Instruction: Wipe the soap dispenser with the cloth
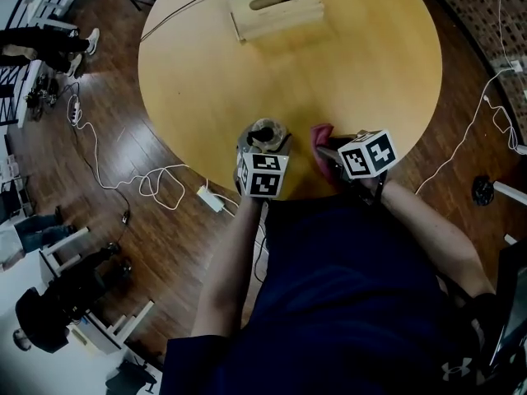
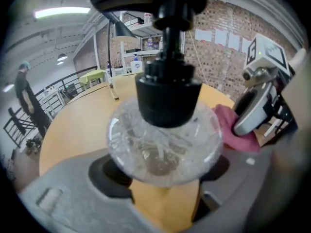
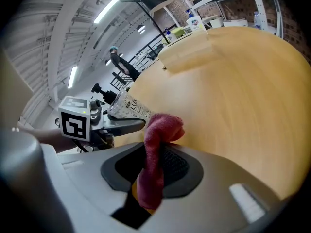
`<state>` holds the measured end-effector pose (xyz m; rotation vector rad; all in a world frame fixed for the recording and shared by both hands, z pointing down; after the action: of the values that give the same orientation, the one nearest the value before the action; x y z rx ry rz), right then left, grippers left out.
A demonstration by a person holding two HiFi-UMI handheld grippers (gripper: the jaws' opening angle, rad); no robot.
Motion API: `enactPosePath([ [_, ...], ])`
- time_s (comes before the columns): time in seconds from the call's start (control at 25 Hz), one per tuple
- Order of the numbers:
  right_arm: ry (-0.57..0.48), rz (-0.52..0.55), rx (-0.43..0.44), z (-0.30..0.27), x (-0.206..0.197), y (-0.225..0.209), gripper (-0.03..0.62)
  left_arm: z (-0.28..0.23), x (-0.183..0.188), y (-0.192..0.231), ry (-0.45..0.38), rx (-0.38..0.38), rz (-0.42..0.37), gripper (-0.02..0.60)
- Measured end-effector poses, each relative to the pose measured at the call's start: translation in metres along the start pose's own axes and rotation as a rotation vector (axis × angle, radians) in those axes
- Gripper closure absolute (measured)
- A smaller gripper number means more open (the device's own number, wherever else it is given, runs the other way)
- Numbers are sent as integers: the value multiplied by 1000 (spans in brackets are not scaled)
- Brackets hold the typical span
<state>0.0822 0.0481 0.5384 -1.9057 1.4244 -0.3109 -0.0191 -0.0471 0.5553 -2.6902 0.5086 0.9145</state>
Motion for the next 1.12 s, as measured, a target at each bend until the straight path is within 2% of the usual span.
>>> enactPosePath([
  [0.12, -27, 16, 21, -1, 3, 7, 499, 8, -3, 4, 8, 1, 10, 221],
  [0.2, -66, 73, 50, 6, 9, 18, 499, 26, 3, 9, -24, 1, 33, 221],
  [0.32, -129, 223, 128, 23, 17, 39, 499, 62, 33, 16, -153, -37, 64, 221],
  [0.44, -193, 369, 216, 40, 24, 71, 499, 111, 80, 18, -308, -125, 118, 219],
  [0.52, -253, 460, 248, 52, 33, 94, 499, 140, 108, 22, -409, -158, 130, 219],
  [0.6, -326, 528, 254, 64, 49, 115, 500, 157, 127, 23, -468, -176, 119, 219],
  [0.72, -398, 573, 228, 70, 76, 129, 500, 170, 143, 17, -508, -201, 107, 219],
  [0.84, -372, 594, 230, 59, 84, 135, 500, 179, 161, 9, -526, -239, 145, 219],
  [0.96, -301, 645, 257, 46, 68, 147, 500, 182, 172, 0, -538, -258, 147, 219],
  [1.12, -252, 641, 296, 47, 39, 149, 500, 167, 161, 6, -508, -215, 132, 219],
])
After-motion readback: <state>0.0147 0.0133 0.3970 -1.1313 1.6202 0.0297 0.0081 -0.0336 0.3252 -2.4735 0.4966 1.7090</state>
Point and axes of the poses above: the fingertips, and each gripper's own axes: z backward along the fingers, y to its left, x out of its top, the point moved 3 cm from there along z, backward along the fingers, and after that the axes turned 12 degrees about -z, right-handed, at the moved point
